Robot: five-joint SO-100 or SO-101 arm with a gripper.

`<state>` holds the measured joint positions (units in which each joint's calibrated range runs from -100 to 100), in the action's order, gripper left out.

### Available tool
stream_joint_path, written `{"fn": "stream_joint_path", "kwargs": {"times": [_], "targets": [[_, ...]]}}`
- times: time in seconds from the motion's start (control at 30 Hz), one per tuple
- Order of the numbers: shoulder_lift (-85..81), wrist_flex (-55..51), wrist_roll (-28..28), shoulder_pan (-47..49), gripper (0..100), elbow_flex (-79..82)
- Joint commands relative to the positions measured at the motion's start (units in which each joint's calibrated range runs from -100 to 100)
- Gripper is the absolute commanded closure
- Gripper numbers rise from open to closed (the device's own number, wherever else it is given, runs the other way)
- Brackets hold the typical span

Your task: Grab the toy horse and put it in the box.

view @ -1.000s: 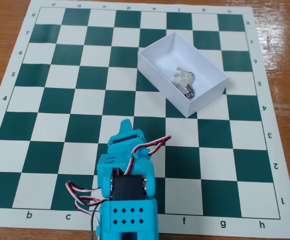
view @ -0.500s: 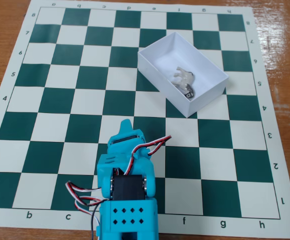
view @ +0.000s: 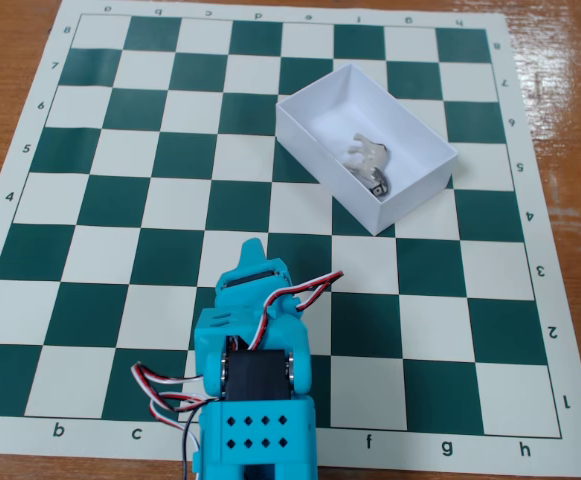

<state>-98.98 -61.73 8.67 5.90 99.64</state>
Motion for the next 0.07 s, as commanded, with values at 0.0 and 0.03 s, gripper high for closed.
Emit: {"fn": "stream_joint_path", "kwargs": {"times": [0.0, 0.03], "targets": [[-0.49, -0.31, 0.15, 0.31, 73, 0.36], [-0.49, -0.31, 0.15, 0.31, 73, 0.36]]}}
